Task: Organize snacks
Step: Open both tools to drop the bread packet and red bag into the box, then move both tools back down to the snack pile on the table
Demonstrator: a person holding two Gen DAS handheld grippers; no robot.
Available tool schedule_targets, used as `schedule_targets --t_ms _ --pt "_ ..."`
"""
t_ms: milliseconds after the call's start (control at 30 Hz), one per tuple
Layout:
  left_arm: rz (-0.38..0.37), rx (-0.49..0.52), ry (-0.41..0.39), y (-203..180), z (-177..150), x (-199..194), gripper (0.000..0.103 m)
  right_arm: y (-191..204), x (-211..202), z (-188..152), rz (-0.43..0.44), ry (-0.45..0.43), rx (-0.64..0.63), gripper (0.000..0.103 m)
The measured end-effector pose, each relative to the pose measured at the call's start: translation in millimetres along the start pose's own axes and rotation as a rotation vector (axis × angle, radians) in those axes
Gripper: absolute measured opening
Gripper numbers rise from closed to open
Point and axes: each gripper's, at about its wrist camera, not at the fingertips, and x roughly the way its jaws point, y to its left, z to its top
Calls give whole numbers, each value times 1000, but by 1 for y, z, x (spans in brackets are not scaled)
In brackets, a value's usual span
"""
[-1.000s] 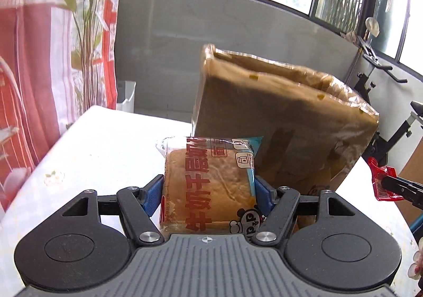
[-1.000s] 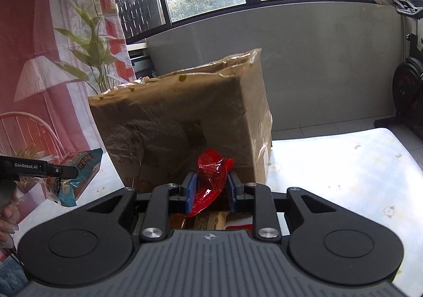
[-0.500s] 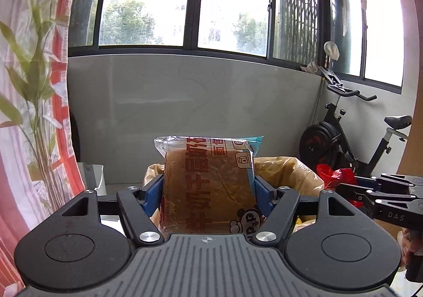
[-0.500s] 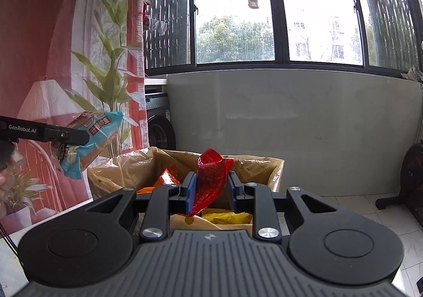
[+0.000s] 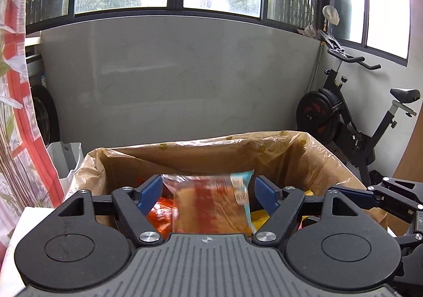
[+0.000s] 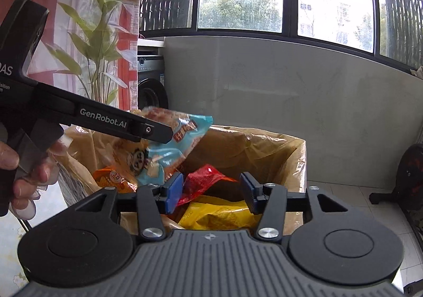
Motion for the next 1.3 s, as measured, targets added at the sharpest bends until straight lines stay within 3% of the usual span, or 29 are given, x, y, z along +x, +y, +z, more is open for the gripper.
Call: schedule_targets --t_ms 233,467,733,1167,1300 --pt "5 12 -38 3 -3 -24 82 -7 -21 0 -17 -35 63 51" --pt "20 -18 -69 26 -11 -77 82 -11 -67 -13 -30 -96 140 51" --pt "88 -41 -55 47 -59 -128 82 -5 -109 -46 -39 -137 207 51" --pt "91 -188 111 36 -169 -130 79 28 -96 -133 1 99 234 50" --pt "35 -291 218 36 -196 -122 72 33 -76 -151 8 184 228 50"
